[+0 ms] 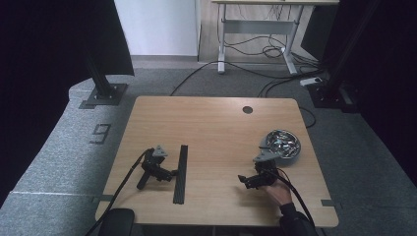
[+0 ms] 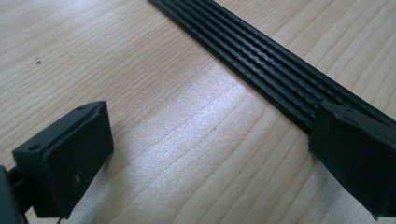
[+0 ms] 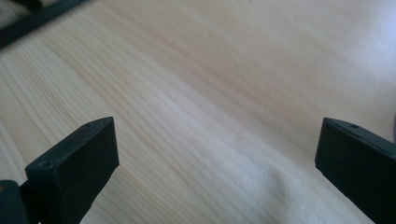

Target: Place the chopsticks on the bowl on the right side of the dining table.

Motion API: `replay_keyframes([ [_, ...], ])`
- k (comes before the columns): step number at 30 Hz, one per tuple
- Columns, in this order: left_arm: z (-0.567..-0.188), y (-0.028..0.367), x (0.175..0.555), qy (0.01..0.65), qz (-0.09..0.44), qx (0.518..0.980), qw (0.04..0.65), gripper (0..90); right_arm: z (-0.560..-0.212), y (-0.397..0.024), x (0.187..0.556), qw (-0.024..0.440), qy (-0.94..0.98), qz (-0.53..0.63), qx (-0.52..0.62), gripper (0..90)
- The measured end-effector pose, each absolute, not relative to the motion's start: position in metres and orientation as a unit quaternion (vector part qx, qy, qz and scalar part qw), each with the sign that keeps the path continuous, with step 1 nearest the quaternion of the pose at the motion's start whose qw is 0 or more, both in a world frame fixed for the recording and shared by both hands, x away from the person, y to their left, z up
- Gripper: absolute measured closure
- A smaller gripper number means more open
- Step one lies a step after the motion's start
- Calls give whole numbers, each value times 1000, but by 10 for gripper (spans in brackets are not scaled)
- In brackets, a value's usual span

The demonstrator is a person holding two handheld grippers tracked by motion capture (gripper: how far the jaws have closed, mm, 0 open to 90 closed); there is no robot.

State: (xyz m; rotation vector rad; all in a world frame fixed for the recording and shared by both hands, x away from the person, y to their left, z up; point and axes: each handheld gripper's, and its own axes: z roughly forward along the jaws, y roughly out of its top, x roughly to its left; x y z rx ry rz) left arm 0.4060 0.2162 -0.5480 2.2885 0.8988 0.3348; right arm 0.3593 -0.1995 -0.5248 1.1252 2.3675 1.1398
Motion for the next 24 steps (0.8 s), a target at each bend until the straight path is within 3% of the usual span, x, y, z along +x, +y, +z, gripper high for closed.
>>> replay_keyframes([
  [10, -548, 216, 406, 344, 128, 872, 325, 0, -495, -184, 366, 139, 827, 398, 371, 0],
  [24, -548, 216, 406, 343, 128, 872, 325, 0, -485, -139, 389, 127, 843, 382, 357, 0],
])
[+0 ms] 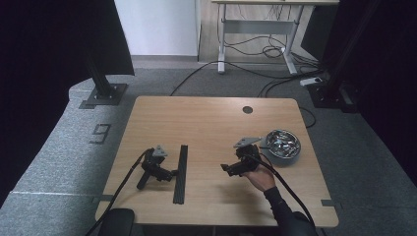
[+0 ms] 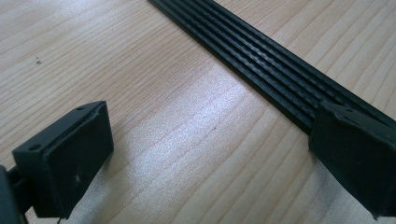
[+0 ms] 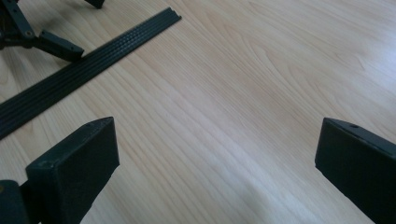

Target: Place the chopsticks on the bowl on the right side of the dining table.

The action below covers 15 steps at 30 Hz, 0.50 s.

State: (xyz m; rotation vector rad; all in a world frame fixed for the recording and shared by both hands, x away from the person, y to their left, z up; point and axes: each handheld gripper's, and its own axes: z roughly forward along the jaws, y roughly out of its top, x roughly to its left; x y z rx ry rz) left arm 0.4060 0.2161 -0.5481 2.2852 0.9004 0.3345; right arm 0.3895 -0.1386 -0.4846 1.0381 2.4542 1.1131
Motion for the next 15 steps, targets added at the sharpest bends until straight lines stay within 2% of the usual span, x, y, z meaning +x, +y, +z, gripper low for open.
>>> replay_keyframes([
  [15, -548, 216, 406, 343, 128, 872, 325, 0, -489, -83, 410, 116, 861, 371, 329, 0],
])
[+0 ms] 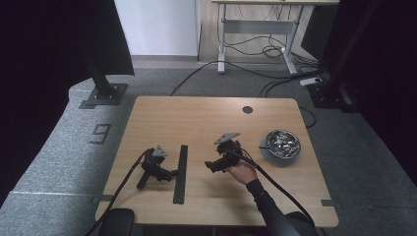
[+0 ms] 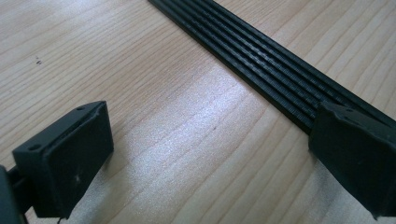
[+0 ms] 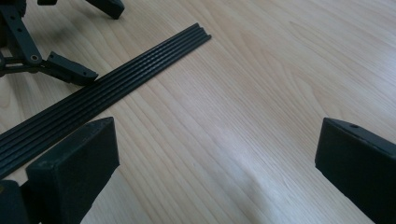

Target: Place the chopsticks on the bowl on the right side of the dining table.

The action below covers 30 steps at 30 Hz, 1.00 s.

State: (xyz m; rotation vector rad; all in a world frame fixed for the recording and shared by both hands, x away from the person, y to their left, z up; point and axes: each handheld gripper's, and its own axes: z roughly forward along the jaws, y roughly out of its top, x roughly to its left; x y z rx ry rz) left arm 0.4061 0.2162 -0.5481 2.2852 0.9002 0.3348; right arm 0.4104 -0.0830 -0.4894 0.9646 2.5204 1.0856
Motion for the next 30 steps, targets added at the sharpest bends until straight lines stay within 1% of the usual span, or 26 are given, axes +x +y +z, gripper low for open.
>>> replay_keyframes([
  [1, -548, 216, 406, 343, 128, 872, 325, 0, -491, -73, 412, 114, 864, 367, 324, 0],
  [3, -548, 216, 406, 343, 128, 872, 326, 0, -491, -71, 413, 113, 865, 366, 325, 0],
  [4, -548, 216, 406, 343, 128, 872, 325, 0, -492, -62, 415, 112, 866, 366, 320, 0],
  [16, -548, 216, 406, 343, 128, 872, 326, 0, -507, -16, 425, 99, 881, 352, 301, 0],
  [25, -548, 216, 406, 343, 128, 872, 326, 0, -518, -1, 429, 100, 883, 343, 304, 0],
  [30, -548, 216, 406, 343, 128, 872, 325, 0, -526, -1, 431, 100, 882, 339, 313, 0],
])
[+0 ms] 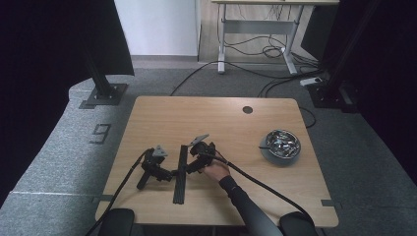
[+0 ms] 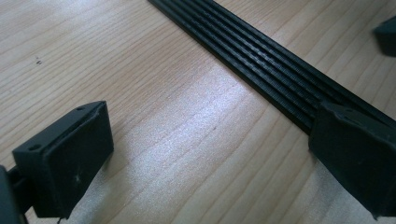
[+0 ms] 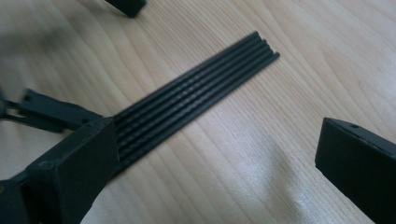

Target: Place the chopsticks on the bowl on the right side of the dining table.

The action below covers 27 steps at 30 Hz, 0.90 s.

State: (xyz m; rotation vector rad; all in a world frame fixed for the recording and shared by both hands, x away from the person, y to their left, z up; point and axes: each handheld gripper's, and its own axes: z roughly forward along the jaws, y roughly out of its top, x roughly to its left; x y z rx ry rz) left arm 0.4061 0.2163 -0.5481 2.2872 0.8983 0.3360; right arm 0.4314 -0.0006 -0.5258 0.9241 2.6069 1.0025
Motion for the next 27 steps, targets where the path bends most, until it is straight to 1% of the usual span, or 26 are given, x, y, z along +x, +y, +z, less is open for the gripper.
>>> replay_keyframes([
  [13, -548, 216, 406, 342, 128, 873, 324, 0, -545, 5, 433, 98, 881, 334, 320, 0],
  [24, -548, 216, 406, 342, 128, 873, 324, 0, -547, 6, 434, 94, 876, 342, 327, 0],
  [25, -548, 216, 406, 342, 128, 873, 324, 0, -547, 6, 433, 95, 877, 341, 325, 0],
  [26, -548, 216, 406, 342, 128, 873, 324, 0, -548, 6, 433, 109, 882, 330, 319, 0],
  [27, -548, 216, 406, 342, 128, 873, 324, 0, -548, 6, 433, 112, 883, 327, 317, 0],
])
